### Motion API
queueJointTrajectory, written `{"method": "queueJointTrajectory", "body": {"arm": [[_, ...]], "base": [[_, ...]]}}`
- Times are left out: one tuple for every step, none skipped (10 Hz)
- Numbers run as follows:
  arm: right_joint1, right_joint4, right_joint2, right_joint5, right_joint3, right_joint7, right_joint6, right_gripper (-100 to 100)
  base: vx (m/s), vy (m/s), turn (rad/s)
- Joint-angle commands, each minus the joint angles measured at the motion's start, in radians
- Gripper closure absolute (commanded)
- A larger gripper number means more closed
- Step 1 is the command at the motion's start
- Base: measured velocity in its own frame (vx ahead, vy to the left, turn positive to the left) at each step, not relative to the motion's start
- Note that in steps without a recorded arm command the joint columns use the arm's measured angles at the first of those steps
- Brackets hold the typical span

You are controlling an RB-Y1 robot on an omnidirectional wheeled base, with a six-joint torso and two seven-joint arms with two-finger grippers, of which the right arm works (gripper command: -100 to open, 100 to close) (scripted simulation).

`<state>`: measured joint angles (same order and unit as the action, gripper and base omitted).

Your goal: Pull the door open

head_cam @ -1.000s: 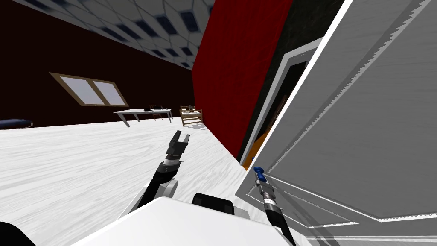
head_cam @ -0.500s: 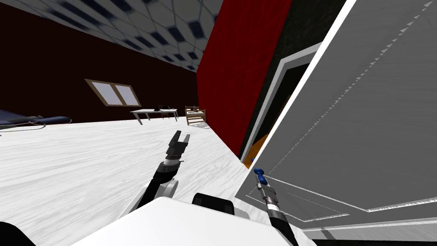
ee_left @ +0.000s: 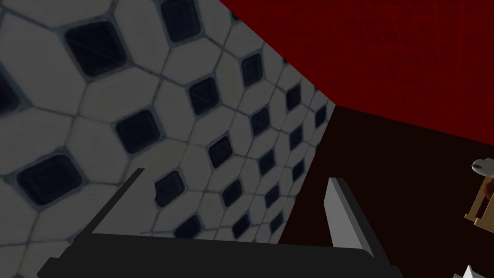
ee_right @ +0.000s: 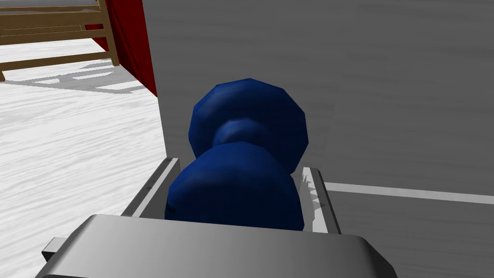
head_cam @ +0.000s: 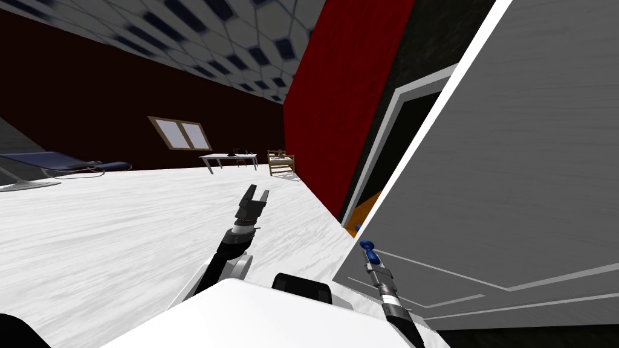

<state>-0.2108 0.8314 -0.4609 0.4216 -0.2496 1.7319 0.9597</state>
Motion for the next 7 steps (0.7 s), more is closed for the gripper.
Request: {"method": "queueJointTrajectory", "body": {"arm": [[-0.009, -0.009, -0.011, -0.009, -0.014, 0.018, 0.026, 100], [-0.015, -0.013, -0.019, -0.014, -0.022, 0.029, 0.042, 100], [-0.021, -0.017, -0.028, -0.019, -0.030, 0.040, 0.057, 100], [-0.028, -0.021, -0.036, -0.024, -0.038, 0.051, 0.073, 100], [-0.034, -0.024, -0.043, -0.029, -0.045, 0.061, 0.087, 100], [-0.039, -0.028, -0.050, -0.033, -0.052, 0.070, 0.099, 100], [-0.041, -0.029, -0.053, -0.035, -0.055, 0.074, 0.105, 100]], "base": [[-0.168, -0.065, 0.130], [-0.191, -0.049, 0.131], [-0.213, -0.042, 0.124], [-0.208, -0.066, 0.138], [-0.206, -0.091, 0.123], [-0.186, -0.033, 0.112], [-0.167, -0.013, 0.056]]}}
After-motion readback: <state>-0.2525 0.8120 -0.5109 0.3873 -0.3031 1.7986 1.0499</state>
